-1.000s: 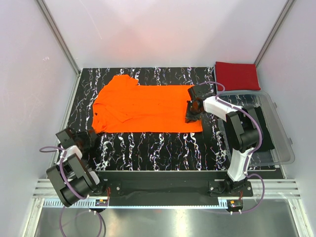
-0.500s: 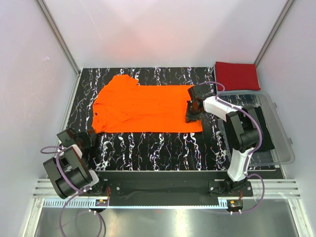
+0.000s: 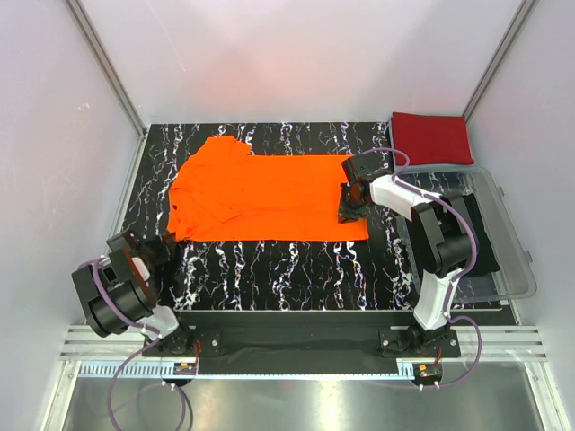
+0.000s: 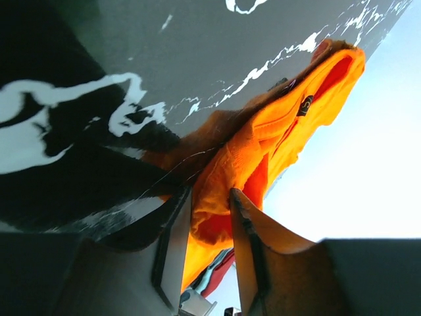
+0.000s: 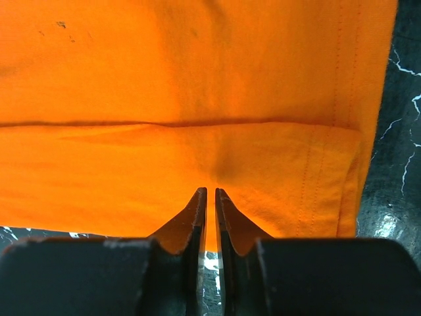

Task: Fold and stack the t-shirts
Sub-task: Fold the tshirt

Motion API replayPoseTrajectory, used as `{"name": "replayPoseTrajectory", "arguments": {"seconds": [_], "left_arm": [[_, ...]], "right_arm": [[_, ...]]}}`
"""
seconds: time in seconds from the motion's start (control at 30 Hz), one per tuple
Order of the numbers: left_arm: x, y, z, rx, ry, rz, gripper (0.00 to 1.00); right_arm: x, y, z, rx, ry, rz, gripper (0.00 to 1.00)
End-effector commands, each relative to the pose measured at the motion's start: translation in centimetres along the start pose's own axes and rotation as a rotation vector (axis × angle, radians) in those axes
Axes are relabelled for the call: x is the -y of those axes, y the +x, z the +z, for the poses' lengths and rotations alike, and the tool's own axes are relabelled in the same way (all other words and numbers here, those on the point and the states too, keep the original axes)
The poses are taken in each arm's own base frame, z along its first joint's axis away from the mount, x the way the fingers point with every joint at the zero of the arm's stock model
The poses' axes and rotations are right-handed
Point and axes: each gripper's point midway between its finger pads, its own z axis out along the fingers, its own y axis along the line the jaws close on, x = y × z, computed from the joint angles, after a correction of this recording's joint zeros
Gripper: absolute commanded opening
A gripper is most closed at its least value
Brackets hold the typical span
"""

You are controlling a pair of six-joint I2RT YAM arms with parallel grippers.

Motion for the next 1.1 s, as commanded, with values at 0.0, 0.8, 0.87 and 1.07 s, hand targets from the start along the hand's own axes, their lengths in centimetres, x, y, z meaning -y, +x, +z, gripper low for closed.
{"name": "replayPoseTrajectory", "arguments": {"seconds": [0.0,0.8,0.87,1.07], "left_arm": [[-0.2,0.0,0.4,-0.002,-0.011,0.006,0.31],[0.1,-3.3,0.6,0.117,-0.223,0.136,0.1],[0.2,-3.3,0.4,0.121,-0.225,0.144,0.11],[1.0,-3.8,-0.9,0.167,-0.235,0.197,0.21]], "right_arm": [[-0.4,-1.4,-0.5,0.054,0.003,-0.019,0.16],[3.7,-0.1,0.4,0.042,0.173,-0.046,0.16],[3.5,-0.4,0.0,0.053,0.168,-0.047,0.16],[1.3,-1.4,-2.4,0.078,0.082,-0.008,0.16]]}}
